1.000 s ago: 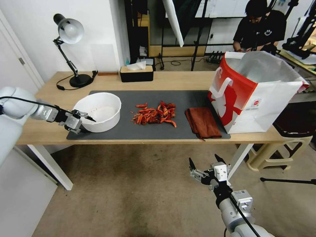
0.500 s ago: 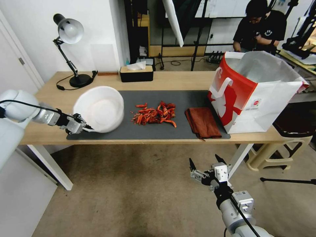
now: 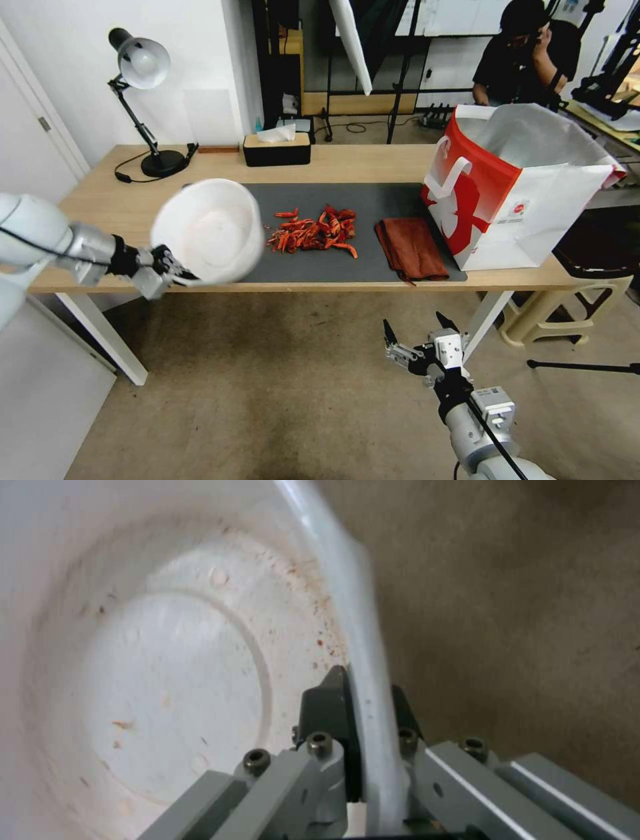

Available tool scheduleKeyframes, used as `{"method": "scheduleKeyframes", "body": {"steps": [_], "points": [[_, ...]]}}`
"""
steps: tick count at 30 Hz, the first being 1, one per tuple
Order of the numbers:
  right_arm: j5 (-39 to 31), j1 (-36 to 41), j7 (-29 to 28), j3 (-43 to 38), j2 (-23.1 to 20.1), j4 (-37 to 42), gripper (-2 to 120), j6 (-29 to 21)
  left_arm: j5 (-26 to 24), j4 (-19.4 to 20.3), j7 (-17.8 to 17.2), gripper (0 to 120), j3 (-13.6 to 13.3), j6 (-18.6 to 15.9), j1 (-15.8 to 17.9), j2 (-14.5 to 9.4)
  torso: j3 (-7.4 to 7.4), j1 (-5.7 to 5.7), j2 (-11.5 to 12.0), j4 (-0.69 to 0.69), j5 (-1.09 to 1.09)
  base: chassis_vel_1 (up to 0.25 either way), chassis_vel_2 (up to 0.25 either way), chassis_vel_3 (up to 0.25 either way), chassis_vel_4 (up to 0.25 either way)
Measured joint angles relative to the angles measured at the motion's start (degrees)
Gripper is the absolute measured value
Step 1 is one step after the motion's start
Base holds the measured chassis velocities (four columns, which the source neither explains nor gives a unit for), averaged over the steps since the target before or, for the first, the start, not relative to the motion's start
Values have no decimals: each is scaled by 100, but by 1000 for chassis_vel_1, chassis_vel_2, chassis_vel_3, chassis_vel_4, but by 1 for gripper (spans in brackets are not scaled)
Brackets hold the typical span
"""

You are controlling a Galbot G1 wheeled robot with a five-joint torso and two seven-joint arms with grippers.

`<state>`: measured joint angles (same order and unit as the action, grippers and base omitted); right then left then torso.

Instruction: Sweep shrimp from table into container with towel, then put container into takeout bag.

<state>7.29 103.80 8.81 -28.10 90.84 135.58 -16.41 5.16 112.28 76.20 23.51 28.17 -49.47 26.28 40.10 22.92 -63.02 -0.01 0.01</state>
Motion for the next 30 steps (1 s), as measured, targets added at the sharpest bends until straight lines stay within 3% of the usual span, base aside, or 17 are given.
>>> {"method": "scheduleKeyframes", "body": {"steps": [2,4,6,7,9,10,13,17,24,30], "points": [[-12,13,0,-32,-6,25,100,0,73,438,-2,0,98,85,-293,-47,0,0,0,1,0,0,0,0,0],[-18,18,0,-40,-7,34,100,0,129,573,-4,0,131,123,-410,-54,0,0,-1,0,0,0,0,0,0],[-32,39,1,-65,-10,66,100,0,344,942,-11,0,190,250,-795,-69,0,0,-1,0,1,0,0,0,0],[-32,39,1,-65,-10,66,100,0,344,942,-11,0,190,250,-795,-69,0,0,-1,0,1,0,0,0,0],[-45,56,3,-88,-15,91,100,1,576,1184,-8,0,192,317,-1169,-68,0,0,-1,0,0,0,0,0,0],[-45,56,3,-88,-15,91,100,1,576,1184,-8,0,192,317,-1169,-68,0,0,-1,0,0,0,0,0,0],[-76,78,7,-124,-18,142,100,2,1015,1273,87,0,86,421,-1678,44,0,-1,-1,1,-1,0,0,0,0],[-80,108,8,-130,-19,195,100,2,1254,1216,118,0,-8,481,-1959,155,0,0,-1,1,-1,0,0,0,0],[-67,195,8,-123,-8,299,100,16,1543,1128,206,0,-121,499,-2173,311,0,0,-1,1,-1,0,0,0,0],[-67,283,8,-173,-4,447,100,18,1775,771,290,0,-398,474,-1997,594,0,0,0,0,0,0,0,0,0]]}}
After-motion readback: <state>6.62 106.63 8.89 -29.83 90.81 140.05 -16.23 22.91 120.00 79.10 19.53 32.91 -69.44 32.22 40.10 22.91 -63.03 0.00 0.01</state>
